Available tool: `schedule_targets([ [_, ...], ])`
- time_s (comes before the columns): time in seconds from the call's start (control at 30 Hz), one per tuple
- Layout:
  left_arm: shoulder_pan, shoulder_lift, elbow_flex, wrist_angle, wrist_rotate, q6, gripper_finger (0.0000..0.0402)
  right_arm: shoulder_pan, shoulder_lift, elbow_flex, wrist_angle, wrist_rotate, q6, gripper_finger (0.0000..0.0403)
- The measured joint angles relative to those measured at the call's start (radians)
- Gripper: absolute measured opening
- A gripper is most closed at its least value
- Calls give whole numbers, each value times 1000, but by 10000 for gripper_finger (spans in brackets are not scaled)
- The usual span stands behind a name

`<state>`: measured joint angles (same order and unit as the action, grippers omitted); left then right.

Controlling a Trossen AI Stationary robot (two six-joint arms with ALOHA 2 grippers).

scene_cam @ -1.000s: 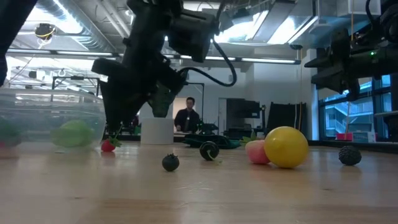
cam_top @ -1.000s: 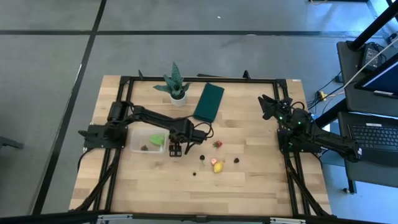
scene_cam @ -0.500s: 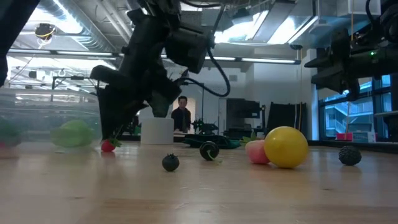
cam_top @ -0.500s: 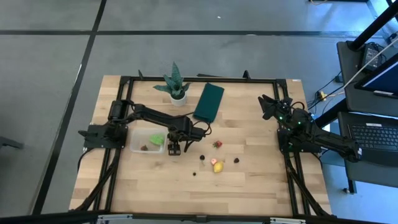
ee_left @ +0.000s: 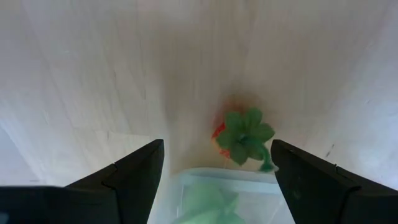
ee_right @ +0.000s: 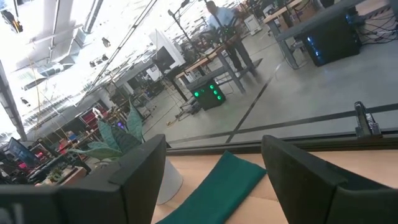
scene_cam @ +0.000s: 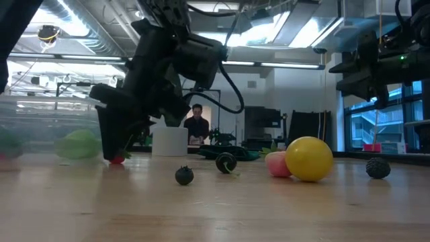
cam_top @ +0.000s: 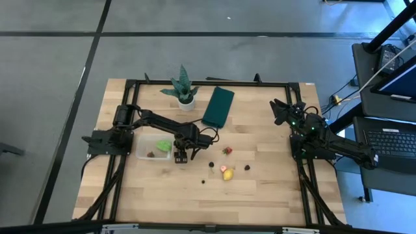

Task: Pick and placing Produce into tupperware
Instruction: Put the left strawberry into the transparent bin

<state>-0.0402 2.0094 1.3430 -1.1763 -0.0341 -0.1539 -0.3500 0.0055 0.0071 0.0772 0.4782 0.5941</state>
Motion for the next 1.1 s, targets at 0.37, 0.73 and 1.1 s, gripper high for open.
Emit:
schedule_targets([
  [0.37,0,0,-7,49,0,0,287,0,0,0,0,0,0,267],
  [0.73,0,0,-7,41,1,0,226,0,0,0,0,0,0,267],
  [1.1,0,0,-7,39,3,0,183,0,0,0,0,0,2,267],
])
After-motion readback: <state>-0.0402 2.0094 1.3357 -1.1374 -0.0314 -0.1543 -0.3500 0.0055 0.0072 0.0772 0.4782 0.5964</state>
